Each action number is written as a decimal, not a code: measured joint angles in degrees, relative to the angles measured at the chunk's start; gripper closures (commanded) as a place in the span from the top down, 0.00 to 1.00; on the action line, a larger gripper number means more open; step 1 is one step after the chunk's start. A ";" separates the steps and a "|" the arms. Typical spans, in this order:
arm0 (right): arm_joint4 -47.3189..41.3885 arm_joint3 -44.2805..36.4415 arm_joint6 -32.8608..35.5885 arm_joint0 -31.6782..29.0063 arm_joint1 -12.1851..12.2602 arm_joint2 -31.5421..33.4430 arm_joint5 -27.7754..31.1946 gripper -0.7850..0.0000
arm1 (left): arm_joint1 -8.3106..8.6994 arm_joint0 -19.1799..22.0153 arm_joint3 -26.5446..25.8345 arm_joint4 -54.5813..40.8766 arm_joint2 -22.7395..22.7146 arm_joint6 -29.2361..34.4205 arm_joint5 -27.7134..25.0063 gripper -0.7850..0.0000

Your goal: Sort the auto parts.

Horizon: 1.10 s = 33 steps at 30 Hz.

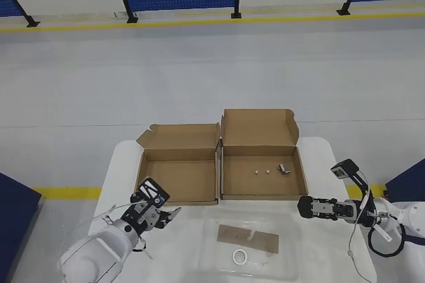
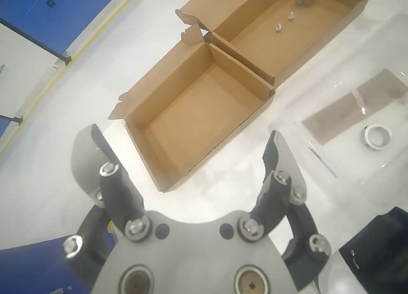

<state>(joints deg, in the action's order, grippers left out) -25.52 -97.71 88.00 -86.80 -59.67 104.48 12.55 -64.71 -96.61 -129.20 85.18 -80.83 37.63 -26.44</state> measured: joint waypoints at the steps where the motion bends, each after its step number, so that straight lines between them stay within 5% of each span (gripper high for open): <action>1: 0.00 0.00 0.00 0.00 0.00 0.00 0.00 1.00 | 0.03 0.66 -0.81 -0.35 1.37 1.84 -2.06 1.00; 4: 0.00 0.00 0.00 0.00 0.00 0.00 0.00 1.00 | -0.09 3.98 -3.33 -3.61 6.67 12.22 -7.52 1.00; 11: 0.00 0.00 0.00 0.00 0.00 0.00 0.00 1.00 | -1.73 14.96 -3.49 -9.49 20.90 35.70 -3.32 1.00; 24: 0.00 0.00 0.00 0.00 0.00 0.00 0.00 1.00 | -2.01 16.63 -1.62 -11.29 23.59 36.82 -2.20 1.00; 33: 0.00 0.00 0.00 0.00 0.00 0.00 0.00 1.00 | -3.33 34.93 11.12 -24.01 40.80 44.44 4.17 1.00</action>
<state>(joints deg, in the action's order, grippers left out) -25.52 -97.71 88.00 -86.80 -59.67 104.48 12.55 -68.04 -61.68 -118.08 61.16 -40.03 82.07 -22.27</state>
